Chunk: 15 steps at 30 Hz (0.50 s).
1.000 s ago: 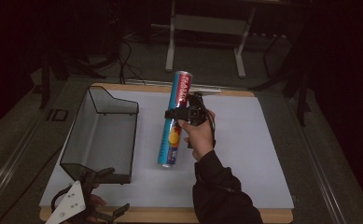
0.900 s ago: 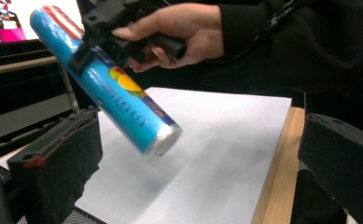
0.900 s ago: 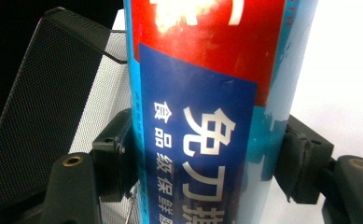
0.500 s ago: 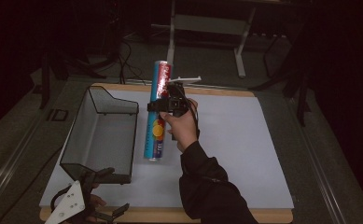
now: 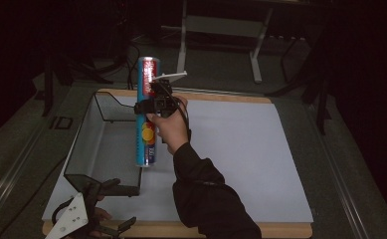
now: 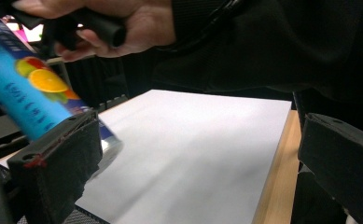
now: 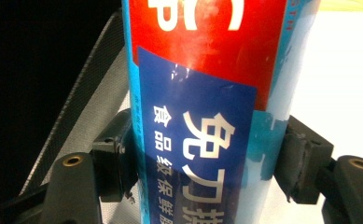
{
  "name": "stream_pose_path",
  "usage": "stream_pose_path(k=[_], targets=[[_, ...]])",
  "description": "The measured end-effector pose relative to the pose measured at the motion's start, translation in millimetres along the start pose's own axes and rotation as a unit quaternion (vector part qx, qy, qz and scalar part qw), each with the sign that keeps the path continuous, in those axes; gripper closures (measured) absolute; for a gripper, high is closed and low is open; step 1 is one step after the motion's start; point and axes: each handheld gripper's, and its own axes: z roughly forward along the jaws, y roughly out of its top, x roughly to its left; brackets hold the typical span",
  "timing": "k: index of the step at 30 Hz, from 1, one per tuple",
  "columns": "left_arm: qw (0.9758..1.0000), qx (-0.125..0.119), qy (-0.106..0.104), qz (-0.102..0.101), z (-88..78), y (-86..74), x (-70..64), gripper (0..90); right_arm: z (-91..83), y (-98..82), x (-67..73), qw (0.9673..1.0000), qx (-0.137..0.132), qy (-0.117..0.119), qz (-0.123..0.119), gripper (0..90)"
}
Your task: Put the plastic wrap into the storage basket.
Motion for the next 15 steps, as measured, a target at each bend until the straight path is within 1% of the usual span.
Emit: stream_pose_path(k=[5,8,12,15], targets=[[1.0000,-0.002,0.001,0.001,-1.4,0.1,-0.4,0.6,13.5,3.9,15.0,1.0000,0.002,0.006,-0.004,31.7],[1.0000,-0.002,0.001,0.000,-2.2,0.0,0.1,0.6,22.7,4.5,21.9,0.9999,0.006,0.012,-0.001,31.7],[1.0000,-0.001,0.002,0.001,-2.8,-0.1,-0.2,0.6,37.6,1.7,31.1,0.9998,0.015,0.008,-0.005,31.7],[1.0000,0.000,0.003,0.001,-3.1,-0.3,-0.2,0.6,50.2,-3.0,36.6,0.9996,0.027,0.008,-0.004,31.7]])
